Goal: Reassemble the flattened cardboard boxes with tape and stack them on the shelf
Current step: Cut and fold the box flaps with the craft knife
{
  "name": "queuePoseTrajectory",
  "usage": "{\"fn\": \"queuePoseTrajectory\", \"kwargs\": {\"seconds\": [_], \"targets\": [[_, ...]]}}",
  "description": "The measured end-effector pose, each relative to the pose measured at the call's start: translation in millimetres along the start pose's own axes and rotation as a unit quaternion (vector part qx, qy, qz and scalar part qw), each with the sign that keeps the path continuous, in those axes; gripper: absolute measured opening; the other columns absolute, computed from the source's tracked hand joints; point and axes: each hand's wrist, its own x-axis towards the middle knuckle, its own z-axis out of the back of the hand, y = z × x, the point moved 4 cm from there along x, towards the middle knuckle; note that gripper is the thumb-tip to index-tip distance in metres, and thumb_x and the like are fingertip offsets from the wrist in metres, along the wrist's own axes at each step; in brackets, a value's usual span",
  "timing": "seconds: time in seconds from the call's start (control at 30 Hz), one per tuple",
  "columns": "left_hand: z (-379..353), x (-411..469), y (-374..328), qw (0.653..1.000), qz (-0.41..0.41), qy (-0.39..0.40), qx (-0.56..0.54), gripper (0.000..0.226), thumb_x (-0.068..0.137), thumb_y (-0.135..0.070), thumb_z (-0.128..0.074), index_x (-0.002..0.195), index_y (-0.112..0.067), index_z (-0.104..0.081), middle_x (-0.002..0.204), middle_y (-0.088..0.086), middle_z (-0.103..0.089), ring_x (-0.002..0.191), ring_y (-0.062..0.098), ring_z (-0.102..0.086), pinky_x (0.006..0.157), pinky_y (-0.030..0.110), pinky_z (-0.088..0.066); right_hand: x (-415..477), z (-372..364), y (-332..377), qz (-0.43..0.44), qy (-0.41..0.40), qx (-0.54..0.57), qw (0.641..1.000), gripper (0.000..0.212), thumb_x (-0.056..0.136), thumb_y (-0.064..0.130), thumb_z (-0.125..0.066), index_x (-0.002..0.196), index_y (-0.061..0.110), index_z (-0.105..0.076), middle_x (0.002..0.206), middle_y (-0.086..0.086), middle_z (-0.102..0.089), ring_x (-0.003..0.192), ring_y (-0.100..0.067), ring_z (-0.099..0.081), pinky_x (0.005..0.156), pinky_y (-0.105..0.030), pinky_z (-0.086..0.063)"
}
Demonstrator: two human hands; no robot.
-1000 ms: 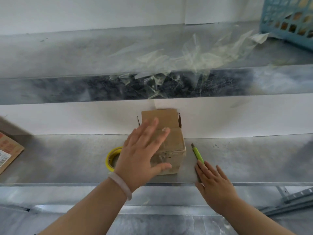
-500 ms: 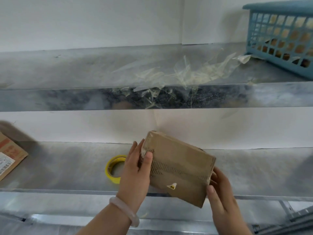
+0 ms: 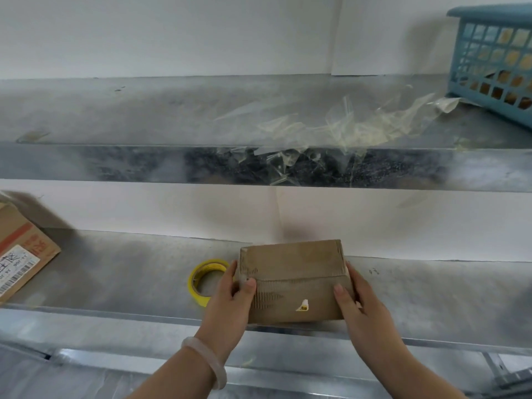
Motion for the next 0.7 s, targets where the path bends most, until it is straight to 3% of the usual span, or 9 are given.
{"fn": "queuePoseTrajectory", "kwargs": {"seconds": [0.1,0.17,0.23,0.37,0.47,0.53,0.6,0.63,0.7], "targets": [[1,4,10,0.998,0.008,0.041,-0.053,0.05,0.088,-0.035,-0.061,0.133,-0.044,-0.04,0.108,-0.014,-0.07,0.101,0.008,-0.064,0.093,0.043,-0.051,2,13,11,0.035,-0.037,0.003,0.999,0.043,0.094,0.037,-0.055,0.133,0.053,-0.044,0.126,0.021,-0.056,0.118,-0.006,-0.052,0.093,-0.025,-0.041],[-1,6,13,0.992,0.019,0.054,-0.112,0.045,0.091,-0.019,-0.063,0.127,-0.037,-0.044,0.103,-0.009,-0.073,0.096,0.009,-0.067,0.089,0.047,-0.053,3,20,26,0.122,-0.063,-0.03,0.99,0.041,0.092,0.037,-0.058,0.126,0.058,-0.045,0.127,0.031,-0.053,0.123,-0.001,-0.048,0.1,-0.024,-0.04],[-1,7,16,0.99,0.021,0.058,-0.125,0.038,0.089,-0.008,-0.064,0.116,-0.028,-0.046,0.096,-0.005,-0.074,0.088,0.011,-0.069,0.082,0.046,-0.056,3,23,41,0.228,-0.088,-0.086,0.966,0.041,0.091,0.044,-0.054,0.131,0.05,-0.049,0.137,0.032,-0.048,0.131,0.0,-0.042,0.106,-0.023,-0.036],[3,9,21,0.997,0.027,0.076,-0.018,0.035,0.072,-0.033,-0.069,0.1,-0.023,-0.052,0.092,0.0,-0.072,0.083,0.022,-0.068,0.07,0.041,-0.054,12,11,54,0.379,-0.072,-0.23,0.893,0.049,0.098,0.05,-0.042,0.141,0.028,-0.049,0.148,0.008,-0.047,0.138,-0.018,-0.039,0.112,-0.036,-0.033],[11,12,30,0.989,0.014,0.115,0.093,0.016,0.085,-0.024,-0.065,0.095,-0.023,-0.053,0.081,-0.006,-0.064,0.067,0.004,-0.057,0.067,0.027,-0.049,24,-5,58,0.429,-0.025,-0.324,0.843,0.05,0.1,0.049,-0.037,0.14,0.024,-0.052,0.147,0.002,-0.049,0.137,-0.02,-0.04,0.109,-0.039,-0.034],[22,16,36,0.976,-0.027,0.123,0.179,0.01,0.086,-0.024,-0.06,0.083,-0.027,-0.051,0.08,-0.006,-0.061,0.069,0.005,-0.052,0.073,0.031,-0.05,30,-18,61,0.454,0.007,-0.389,0.801,0.047,0.098,0.043,-0.04,0.137,0.023,-0.056,0.143,0.001,-0.053,0.135,-0.017,-0.042,0.108,-0.037,-0.033],[34,19,44,0.967,-0.068,0.092,0.228,0.015,0.086,-0.016,-0.058,0.074,-0.024,-0.053,0.075,-0.007,-0.056,0.065,0.005,-0.046,0.075,0.033,-0.051,30,-30,62,0.468,0.033,-0.438,0.767,0.046,0.094,0.038,-0.046,0.137,0.024,-0.057,0.142,0.002,-0.054,0.134,-0.017,-0.044,0.109,-0.036,-0.033],[43,21,48,0.971,-0.076,0.051,0.221,0.02,0.086,-0.013,-0.06,0.072,-0.028,-0.058,0.073,-0.009,-0.054,0.062,0.005,-0.045,0.071,0.04,-0.044,29,-36,63,0.471,0.044,-0.453,0.756,0.047,0.093,0.035,-0.051,0.138,0.025,-0.055,0.143,0.003,-0.053,0.134,-0.017,-0.045,0.11,-0.036,-0.034],[61,21,52,0.968,-0.111,-0.051,0.218,0.021,0.081,-0.016,-0.067,0.085,-0.037,-0.067,0.085,-0.013,-0.055,0.074,0.007,-0.053,0.076,0.03,-0.049,28,-43,62,0.464,0.055,-0.467,0.751,0.058,0.084,0.026,-0.066,0.14,0.025,-0.053,0.144,0.004,-0.052,0.133,-0.018,-0.046,0.111,-0.038,-0.036]]}}
